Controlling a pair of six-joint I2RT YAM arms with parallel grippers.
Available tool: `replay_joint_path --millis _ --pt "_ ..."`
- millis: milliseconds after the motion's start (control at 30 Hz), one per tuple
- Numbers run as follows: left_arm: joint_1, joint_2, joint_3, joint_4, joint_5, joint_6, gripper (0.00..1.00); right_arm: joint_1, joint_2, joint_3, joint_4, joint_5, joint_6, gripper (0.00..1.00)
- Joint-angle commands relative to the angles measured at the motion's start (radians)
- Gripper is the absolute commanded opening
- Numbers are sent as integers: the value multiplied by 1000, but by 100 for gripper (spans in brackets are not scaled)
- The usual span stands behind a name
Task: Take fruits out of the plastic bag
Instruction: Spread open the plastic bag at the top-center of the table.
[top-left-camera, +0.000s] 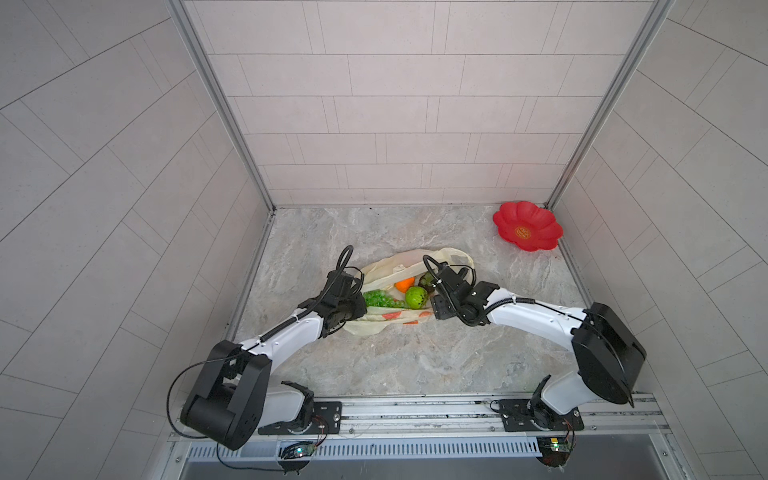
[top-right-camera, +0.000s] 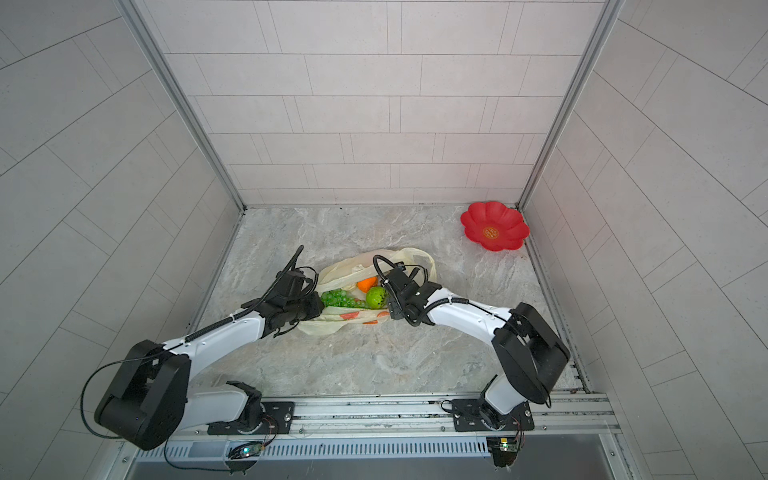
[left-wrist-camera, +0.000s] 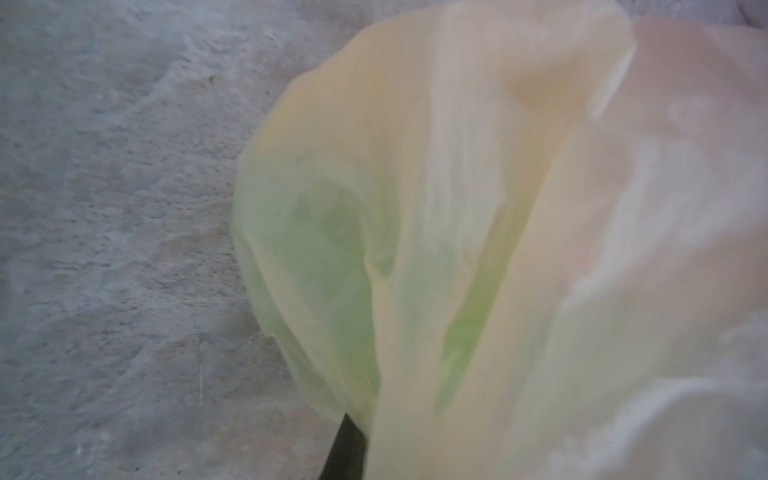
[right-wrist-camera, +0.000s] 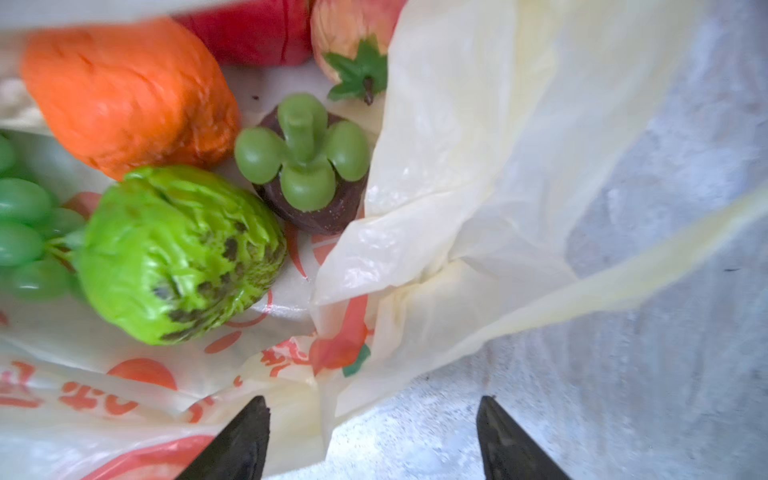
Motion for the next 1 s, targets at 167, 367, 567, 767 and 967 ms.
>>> replay_joint_path --millis 167,367,567,767,967 --pt "-32 -25 35 -3 -15 34 13 25 -3 127 -63 28 -65 76" --pt "-33 -25 40 3 1 52 12 30 205 300 -41 6 -80 73" --pt "-32 -10 45 -2 17 90 13 0 364 522 -80 9 -117 70" --pt "-33 35 45 4 28 123 13 -58 579 802 -149 -47 -128 68" --pt "-33 49 59 8 8 137 18 -68 721 993 -199 -82 -133 66"
